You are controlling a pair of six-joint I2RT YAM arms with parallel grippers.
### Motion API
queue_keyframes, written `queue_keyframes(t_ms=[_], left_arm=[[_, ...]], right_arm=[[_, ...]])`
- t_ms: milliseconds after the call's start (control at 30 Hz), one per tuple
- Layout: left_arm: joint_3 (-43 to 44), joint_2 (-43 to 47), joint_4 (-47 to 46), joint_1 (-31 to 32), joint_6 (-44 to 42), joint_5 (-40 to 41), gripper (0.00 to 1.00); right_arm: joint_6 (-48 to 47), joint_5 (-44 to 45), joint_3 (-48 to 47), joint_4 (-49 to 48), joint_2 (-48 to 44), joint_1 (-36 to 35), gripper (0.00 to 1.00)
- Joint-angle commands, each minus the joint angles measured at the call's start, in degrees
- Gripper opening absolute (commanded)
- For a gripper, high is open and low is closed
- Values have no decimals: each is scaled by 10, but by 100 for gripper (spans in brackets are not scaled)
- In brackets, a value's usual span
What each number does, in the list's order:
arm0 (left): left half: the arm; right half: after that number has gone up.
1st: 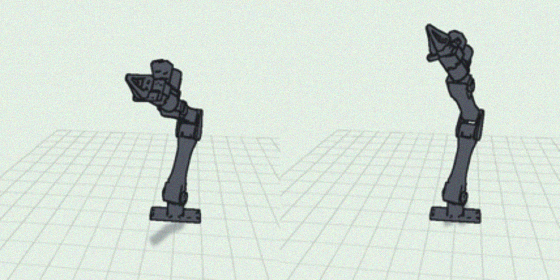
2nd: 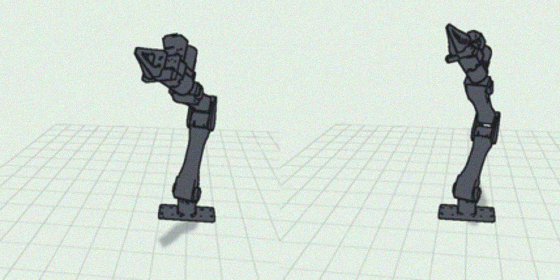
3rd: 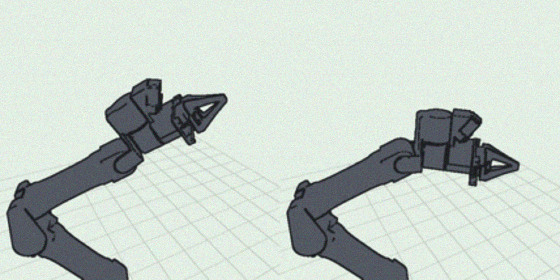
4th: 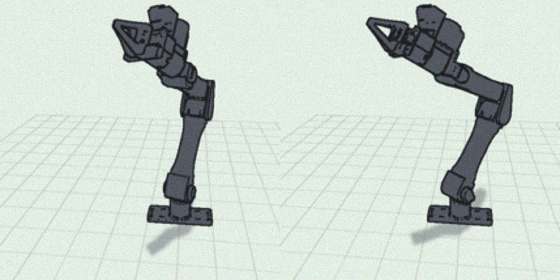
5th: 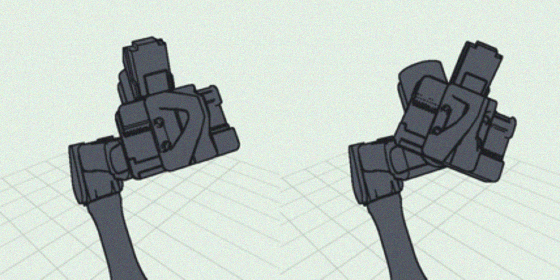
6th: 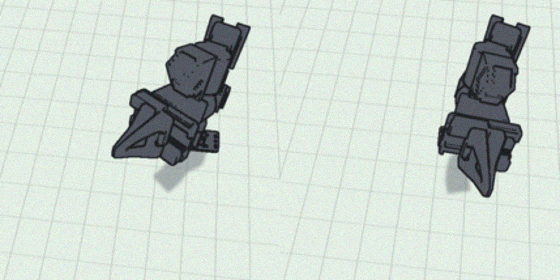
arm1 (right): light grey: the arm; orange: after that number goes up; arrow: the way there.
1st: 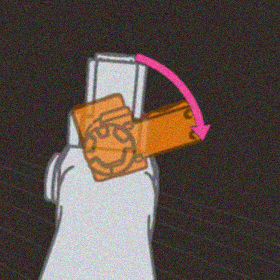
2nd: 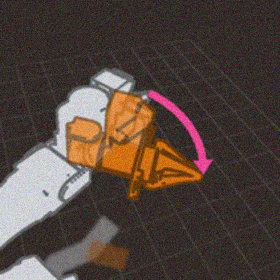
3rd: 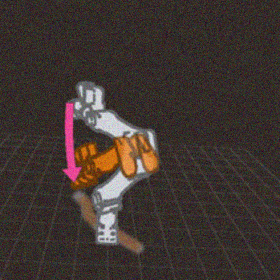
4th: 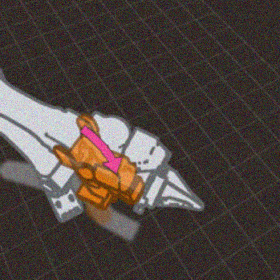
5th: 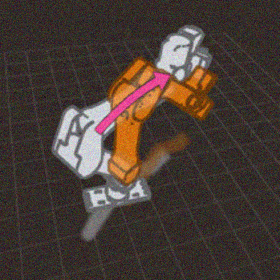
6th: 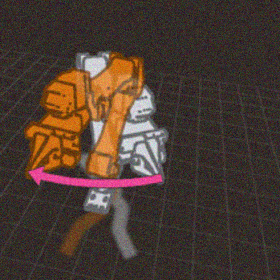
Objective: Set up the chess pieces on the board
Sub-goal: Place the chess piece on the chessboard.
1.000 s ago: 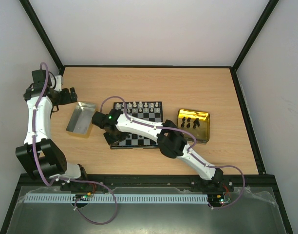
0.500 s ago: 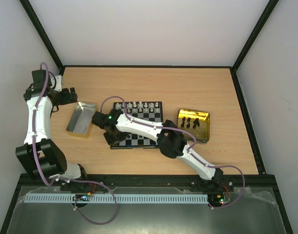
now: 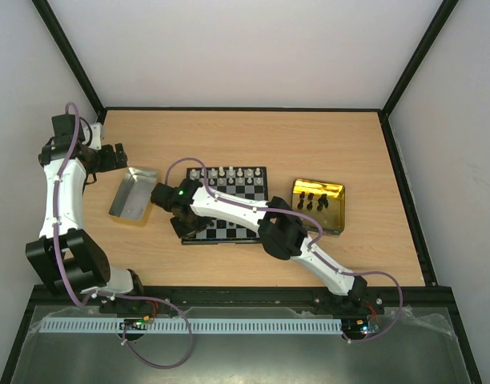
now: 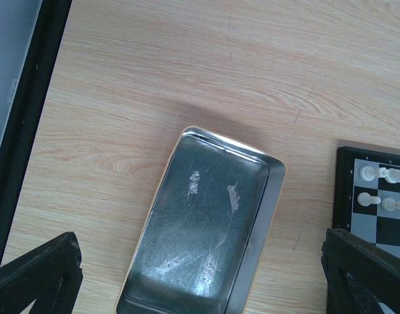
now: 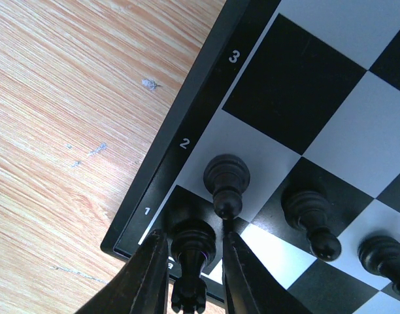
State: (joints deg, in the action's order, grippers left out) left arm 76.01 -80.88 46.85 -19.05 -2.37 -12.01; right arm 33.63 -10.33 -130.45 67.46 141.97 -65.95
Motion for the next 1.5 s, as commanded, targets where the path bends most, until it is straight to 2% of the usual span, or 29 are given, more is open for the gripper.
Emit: queue_keyframes(t_ms=[0, 133, 1467], left_arm=[[-2, 15, 5, -4, -2, -6, 99], [-1, 14, 5, -4, -2, -6, 100], [-1, 7, 3, -4, -3, -9, 99]], right_arm=[[2, 6, -12, 10, -24, 1, 22], [3, 4, -12, 9, -27, 2, 25], [0, 16, -20, 30, -56, 2, 25]])
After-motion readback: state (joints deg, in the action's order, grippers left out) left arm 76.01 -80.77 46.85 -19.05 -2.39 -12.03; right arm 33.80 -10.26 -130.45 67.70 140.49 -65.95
